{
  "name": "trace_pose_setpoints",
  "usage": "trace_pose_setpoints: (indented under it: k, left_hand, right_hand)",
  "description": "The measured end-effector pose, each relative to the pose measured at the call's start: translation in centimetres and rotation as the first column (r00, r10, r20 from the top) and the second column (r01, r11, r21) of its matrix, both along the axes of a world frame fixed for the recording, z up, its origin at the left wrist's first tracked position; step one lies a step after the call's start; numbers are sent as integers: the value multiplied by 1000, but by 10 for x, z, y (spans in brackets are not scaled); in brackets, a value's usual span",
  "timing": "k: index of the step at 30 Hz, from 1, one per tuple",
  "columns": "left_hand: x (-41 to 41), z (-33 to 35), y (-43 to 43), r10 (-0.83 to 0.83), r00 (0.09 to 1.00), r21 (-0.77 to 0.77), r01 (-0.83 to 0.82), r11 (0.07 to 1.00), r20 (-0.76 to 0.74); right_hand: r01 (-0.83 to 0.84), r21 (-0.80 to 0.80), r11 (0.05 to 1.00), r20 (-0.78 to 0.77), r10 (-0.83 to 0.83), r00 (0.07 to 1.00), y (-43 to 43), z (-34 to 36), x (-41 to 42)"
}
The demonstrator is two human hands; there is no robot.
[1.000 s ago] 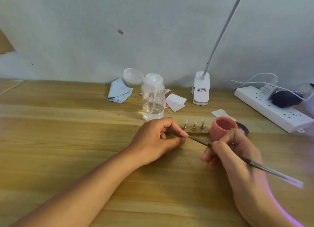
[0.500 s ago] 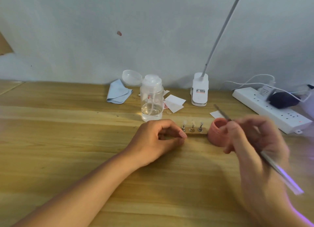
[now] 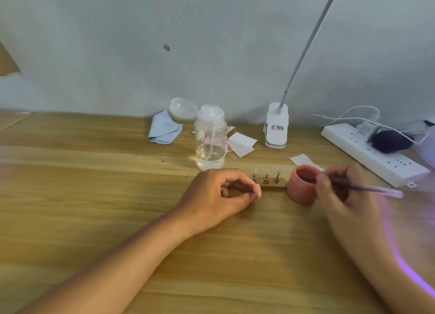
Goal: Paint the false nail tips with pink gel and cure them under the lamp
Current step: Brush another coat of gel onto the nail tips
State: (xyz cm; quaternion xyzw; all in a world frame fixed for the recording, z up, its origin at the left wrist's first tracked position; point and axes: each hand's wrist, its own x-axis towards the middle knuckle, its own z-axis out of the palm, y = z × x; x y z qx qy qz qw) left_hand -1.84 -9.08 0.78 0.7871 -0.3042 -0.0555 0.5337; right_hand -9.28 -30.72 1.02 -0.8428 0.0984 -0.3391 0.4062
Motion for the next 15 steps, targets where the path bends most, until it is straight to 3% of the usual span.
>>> trace_pose_setpoints:
  k: [4,7,11,15]
  left_hand:
    - [0,-1,0,15,1000,46,-16,999,26]
    - [1,-3,-1,21,999,63,-23,998,40]
    - [1,-4,-1,35,999,71,-38,997,38]
    - [1,-5,0,15,999,79,-18,997,36]
  right_hand:
    - [-20,120,993,217,-7,976,9,9,-7]
    - [-181,238,954,346,91,934,25,16,-15]
    - [-389,382,838,291,290,912,50,8,-21]
    - [-319,564,762,180,263,948,47,0,-16]
